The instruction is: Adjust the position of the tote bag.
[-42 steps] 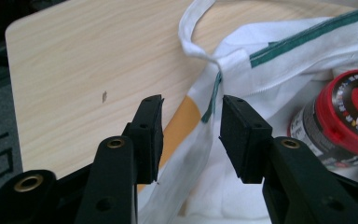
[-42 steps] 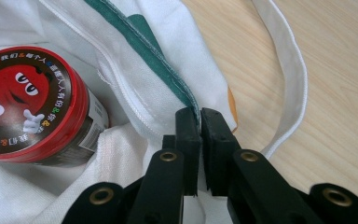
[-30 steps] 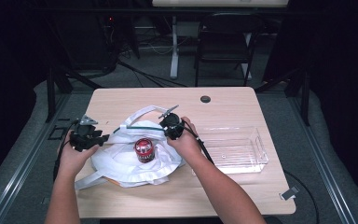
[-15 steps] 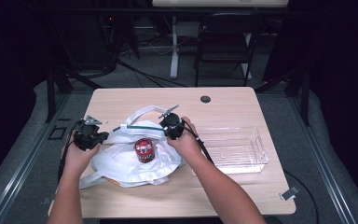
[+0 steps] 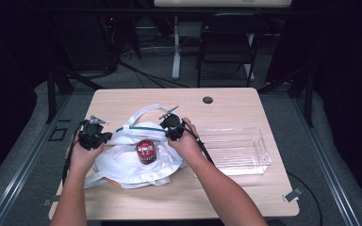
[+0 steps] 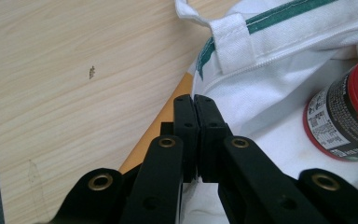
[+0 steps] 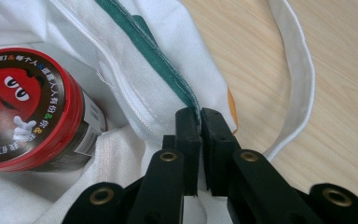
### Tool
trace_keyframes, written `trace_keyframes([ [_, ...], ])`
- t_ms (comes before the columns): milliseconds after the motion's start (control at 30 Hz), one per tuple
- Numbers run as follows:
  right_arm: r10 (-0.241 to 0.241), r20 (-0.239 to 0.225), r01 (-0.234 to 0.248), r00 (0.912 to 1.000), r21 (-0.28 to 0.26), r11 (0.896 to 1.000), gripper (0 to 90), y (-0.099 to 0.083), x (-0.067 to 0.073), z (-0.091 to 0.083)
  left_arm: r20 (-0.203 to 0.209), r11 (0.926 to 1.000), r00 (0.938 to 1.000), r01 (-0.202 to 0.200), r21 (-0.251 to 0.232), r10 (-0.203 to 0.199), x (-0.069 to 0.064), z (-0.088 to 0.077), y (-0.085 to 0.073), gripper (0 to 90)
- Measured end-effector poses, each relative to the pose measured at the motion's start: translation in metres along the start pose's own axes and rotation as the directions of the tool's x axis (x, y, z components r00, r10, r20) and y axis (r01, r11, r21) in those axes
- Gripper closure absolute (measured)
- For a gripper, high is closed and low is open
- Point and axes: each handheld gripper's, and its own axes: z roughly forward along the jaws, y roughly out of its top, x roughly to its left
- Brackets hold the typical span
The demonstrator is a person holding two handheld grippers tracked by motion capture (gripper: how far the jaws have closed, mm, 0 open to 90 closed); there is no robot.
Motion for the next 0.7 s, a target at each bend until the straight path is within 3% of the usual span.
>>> trace_keyframes([
  [400,-0.036,0.027,0.035,0.999,0.04,0.999,86.1,0.003,0.004,0.005,0.005,0.9998,1.0,-0.003,0.022,0.002,-0.001,0.011,-0.002,89.1],
  [700,-0.034,0.025,0.032,0.9991,0.047,0.998,86.0,0.003,0.004,0.008,0.001,0.9992,0.9999,-0.011,0.039,0.011,-0.004,0.017,-0.002,89.0],
])
